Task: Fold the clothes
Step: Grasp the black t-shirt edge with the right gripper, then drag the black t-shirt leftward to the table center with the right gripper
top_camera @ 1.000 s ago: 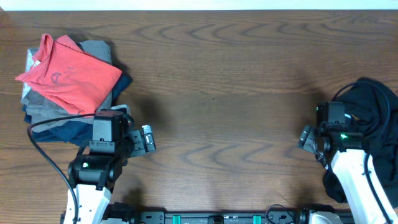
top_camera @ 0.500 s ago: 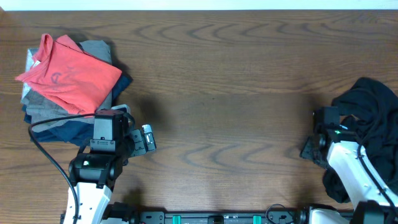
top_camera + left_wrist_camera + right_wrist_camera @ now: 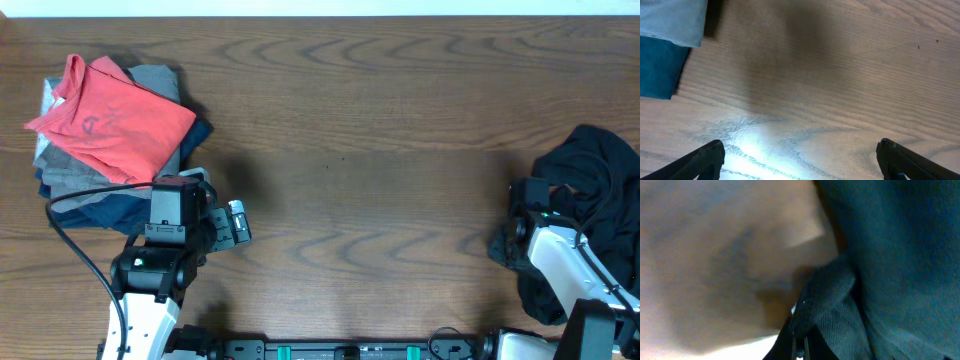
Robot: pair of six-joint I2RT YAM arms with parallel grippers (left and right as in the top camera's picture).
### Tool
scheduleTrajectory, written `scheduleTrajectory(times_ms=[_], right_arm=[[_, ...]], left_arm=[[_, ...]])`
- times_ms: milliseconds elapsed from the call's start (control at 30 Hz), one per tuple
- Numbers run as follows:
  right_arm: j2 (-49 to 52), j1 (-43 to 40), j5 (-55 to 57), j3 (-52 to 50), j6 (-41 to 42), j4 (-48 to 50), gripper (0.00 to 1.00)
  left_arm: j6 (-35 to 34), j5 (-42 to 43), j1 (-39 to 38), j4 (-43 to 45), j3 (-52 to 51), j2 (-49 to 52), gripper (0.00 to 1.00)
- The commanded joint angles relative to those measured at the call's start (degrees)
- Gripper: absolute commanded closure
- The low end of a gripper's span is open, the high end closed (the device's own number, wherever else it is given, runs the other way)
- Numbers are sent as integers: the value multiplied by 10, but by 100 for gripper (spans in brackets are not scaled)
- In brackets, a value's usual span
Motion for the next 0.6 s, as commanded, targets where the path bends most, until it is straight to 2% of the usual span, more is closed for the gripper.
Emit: scheduleTrajectory(times_ms=[0, 133, 233, 400, 500, 567], right_arm=[[4, -2, -221, -3, -95, 35, 99], [4, 25, -596, -3, -241, 99, 99], [4, 68, -741, -3, -242, 187, 99], [4, 166, -713, -3, -76, 404, 99], [4, 230, -622, -3, 8, 526, 99], [4, 274, -548, -3, 33, 591, 99]], left_arm=[[-3, 0, 2, -1, 13, 1, 2], [-3, 0, 2, -1, 13, 1, 2], [-3, 0, 2, -1, 13, 1, 2], [-3, 0, 2, -1, 13, 1, 2], [-3, 0, 2, 5, 13, 1, 2], [-3, 0, 2, 11, 13, 1, 2]])
